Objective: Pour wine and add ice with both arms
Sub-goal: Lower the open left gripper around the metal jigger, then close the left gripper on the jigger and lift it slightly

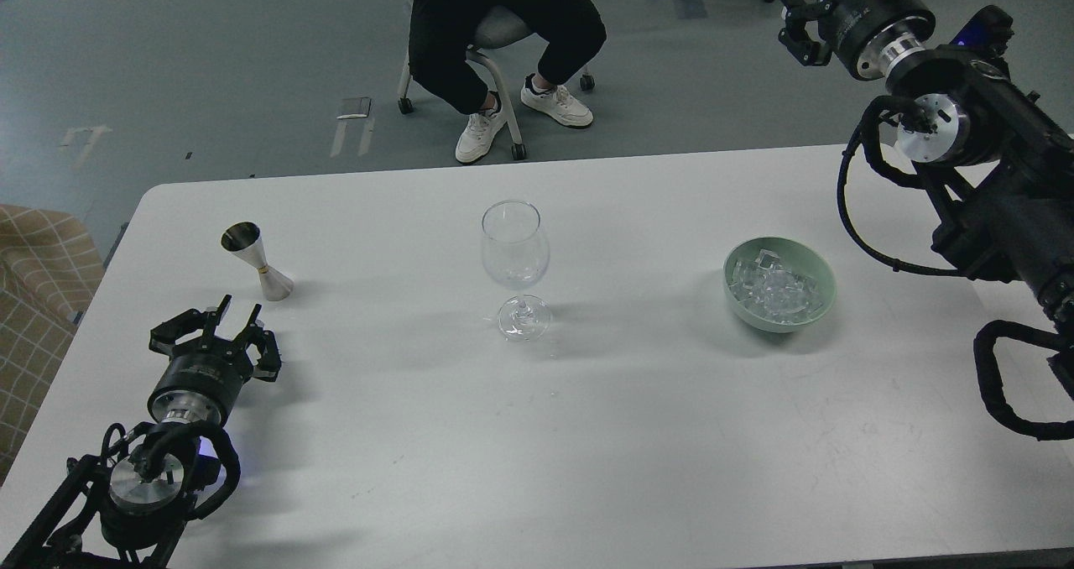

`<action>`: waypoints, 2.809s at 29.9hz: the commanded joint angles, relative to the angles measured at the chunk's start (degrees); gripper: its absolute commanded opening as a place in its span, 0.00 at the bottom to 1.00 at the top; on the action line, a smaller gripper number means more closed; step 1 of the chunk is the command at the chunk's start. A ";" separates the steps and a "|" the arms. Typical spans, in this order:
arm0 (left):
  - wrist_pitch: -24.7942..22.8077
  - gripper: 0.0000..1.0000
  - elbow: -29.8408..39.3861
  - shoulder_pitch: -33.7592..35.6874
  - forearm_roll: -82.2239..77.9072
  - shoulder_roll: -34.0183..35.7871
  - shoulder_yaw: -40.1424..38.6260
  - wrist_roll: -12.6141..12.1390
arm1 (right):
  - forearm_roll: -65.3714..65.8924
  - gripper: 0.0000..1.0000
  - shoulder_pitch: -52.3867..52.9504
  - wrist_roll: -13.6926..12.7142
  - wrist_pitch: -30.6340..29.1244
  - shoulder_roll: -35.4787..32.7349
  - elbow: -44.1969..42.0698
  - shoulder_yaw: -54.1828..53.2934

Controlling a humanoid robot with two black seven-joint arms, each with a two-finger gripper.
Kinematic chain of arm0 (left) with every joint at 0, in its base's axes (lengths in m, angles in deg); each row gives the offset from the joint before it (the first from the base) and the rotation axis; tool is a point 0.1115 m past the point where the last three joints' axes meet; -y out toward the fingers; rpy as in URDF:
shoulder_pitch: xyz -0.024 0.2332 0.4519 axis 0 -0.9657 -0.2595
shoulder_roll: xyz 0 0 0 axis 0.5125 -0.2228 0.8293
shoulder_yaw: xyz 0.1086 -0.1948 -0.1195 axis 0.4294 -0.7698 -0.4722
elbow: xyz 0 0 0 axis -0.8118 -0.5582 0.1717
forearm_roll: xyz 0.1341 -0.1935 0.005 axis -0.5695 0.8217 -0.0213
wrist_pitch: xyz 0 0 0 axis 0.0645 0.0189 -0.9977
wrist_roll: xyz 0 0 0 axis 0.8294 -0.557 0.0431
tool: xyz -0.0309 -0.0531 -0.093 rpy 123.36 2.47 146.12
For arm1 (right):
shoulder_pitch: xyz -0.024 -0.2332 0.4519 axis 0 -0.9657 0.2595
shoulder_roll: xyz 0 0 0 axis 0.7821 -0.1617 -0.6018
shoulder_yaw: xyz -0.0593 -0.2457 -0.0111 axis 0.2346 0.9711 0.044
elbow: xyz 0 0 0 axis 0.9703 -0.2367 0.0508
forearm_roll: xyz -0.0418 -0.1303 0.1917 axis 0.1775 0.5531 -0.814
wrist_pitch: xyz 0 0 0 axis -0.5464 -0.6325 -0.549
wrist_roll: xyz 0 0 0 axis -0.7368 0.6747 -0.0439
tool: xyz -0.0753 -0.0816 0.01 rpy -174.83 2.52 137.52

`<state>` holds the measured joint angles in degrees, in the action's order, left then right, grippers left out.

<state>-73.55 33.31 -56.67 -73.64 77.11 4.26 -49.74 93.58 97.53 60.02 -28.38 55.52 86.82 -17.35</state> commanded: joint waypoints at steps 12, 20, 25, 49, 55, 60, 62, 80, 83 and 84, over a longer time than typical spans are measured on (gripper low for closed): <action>-0.39 0.47 -6.14 6.28 0.35 -2.09 -0.01 -1.13 | 0.01 1.00 -1.15 0.00 0.01 -1.35 0.09 0.00; -0.48 0.49 -10.46 8.92 0.44 -2.09 -0.10 -1.22 | 0.01 1.00 -1.24 0.00 0.01 -1.35 0.00 0.00; -0.39 0.50 -11.51 10.15 0.44 -2.00 -0.01 -1.83 | 0.01 1.00 -1.51 0.00 0.01 -1.35 0.00 0.00; -0.48 0.49 -14.94 14.54 1.93 -3.06 -0.71 -2.71 | 0.01 1.00 -2.56 -0.09 0.19 -1.78 0.26 0.00; -0.39 0.49 -15.03 14.81 1.93 -3.06 -0.71 -2.62 | 0.01 1.00 -2.39 -0.09 0.19 -1.78 0.26 0.00; -0.48 0.49 -17.57 17.00 1.93 -3.32 -0.71 -2.71 | 0.01 1.00 -2.21 -0.09 0.19 -1.78 0.26 0.00; -0.48 0.49 -18.45 17.88 1.93 -3.50 -0.71 -2.80 | 0.01 1.00 -2.21 -0.09 0.19 -1.78 0.26 0.00; -0.57 0.46 -22.84 20.69 1.94 -4.20 -0.80 -3.15 | 0.01 1.00 -1.95 -0.09 0.10 -1.87 0.18 0.00; -0.83 0.44 -23.29 21.05 2.02 -4.11 -0.89 -3.15 | 0.01 1.00 -1.95 -0.09 0.19 -1.87 0.18 0.08; -1.18 0.43 -23.29 20.96 2.02 -4.11 -0.89 -3.15 | 0.01 1.00 -1.95 -0.09 0.19 -1.87 0.18 0.08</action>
<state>-74.15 10.34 -35.84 -71.66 72.94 3.41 -52.88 93.59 95.59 59.93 -28.19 53.64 86.99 -17.29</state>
